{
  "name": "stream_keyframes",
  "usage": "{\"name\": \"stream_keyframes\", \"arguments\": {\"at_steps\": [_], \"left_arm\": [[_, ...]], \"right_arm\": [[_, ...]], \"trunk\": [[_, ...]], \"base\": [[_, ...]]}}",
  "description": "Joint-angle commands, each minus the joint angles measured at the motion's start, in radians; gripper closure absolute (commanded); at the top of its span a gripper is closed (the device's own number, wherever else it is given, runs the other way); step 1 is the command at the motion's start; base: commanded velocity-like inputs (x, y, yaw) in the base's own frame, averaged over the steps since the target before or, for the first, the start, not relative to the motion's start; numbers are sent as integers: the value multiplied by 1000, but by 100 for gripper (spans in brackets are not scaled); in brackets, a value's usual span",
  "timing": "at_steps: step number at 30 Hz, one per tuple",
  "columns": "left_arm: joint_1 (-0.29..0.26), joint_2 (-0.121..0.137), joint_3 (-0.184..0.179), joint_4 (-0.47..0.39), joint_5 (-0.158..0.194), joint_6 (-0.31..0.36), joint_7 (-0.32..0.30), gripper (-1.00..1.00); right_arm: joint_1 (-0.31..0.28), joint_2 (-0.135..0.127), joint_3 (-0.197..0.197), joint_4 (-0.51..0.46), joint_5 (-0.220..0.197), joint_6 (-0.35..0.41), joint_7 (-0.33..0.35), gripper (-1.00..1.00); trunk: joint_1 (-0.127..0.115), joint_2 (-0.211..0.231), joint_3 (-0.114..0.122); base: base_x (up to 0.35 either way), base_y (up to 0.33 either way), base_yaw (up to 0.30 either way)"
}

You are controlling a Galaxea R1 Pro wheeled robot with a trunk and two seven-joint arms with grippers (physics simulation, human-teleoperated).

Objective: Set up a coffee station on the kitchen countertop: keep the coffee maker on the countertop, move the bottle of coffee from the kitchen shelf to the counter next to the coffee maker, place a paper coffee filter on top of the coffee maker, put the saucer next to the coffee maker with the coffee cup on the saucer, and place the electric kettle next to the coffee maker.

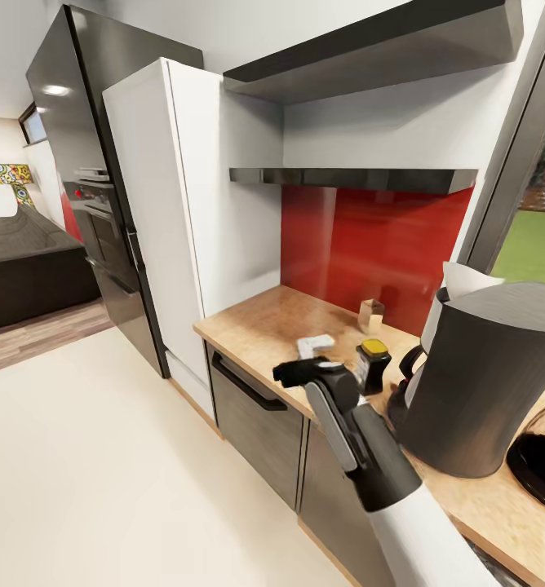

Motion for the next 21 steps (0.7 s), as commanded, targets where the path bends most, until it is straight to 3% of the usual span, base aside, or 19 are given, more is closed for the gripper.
{"name": "stream_keyframes", "arguments": {"at_steps": [1,3,5,6,8,11,12,14,16,17,18,21], "left_arm": [[0,0,-7,0,9,-3,2,-100],[0,1,-7,0,9,-3,2,-100],[-1,-1,-7,0,9,-3,2,-100],[-1,-3,-7,0,9,-4,2,-100],[-1,-5,-7,-1,9,-4,2,-100],[-1,-8,-7,-1,9,-5,2,-100],[-1,-8,-7,-1,9,-5,2,-100],[-1,-8,-7,0,8,-5,2,-100],[-1,-8,-7,0,8,-5,2,-100],[-1,-8,-7,0,8,-5,2,-100],[-1,-8,-7,0,8,-5,2,-100],[-1,-8,-7,0,9,-6,2,-100]], "right_arm": [[10,0,18,9,-3,4,45,-100],[26,0,47,60,-1,3,125,-100],[34,0,67,185,-2,-5,169,-100],[37,0,78,301,-2,-45,182,-100],[38,0,104,429,-3,-125,187,-100],[38,0,157,727,-4,-291,189,-100],[40,0,167,873,-4,-372,190,-100],[47,0,173,1101,-4,-524,189,-100],[62,0,174,1246,-3,-655,190,-100],[83,0,174,1283,-2,-714,190,-100],[162,0,174,1320,0,-807,189,-100],[296,-2,174,1343,4,-905,188,-100]], "trunk": [[0,-1,-1],[0,-1,-1],[0,-1,-1],[0,-1,-1],[0,-1,-1],[0,-1,-1],[0,-1,-1],[0,-1,-1],[0,-1,-1],[0,-1,-1],[0,-1,-1],[0,-1,-1]], "base": [[0,0,0],[0,0,0],[0,0,0],[0,0,0],[0,0,0],[0,0,0],[0,0,0],[0,0,0],[0,0,0],[0,0,0],[0,0,0],[0,0,0]]}}
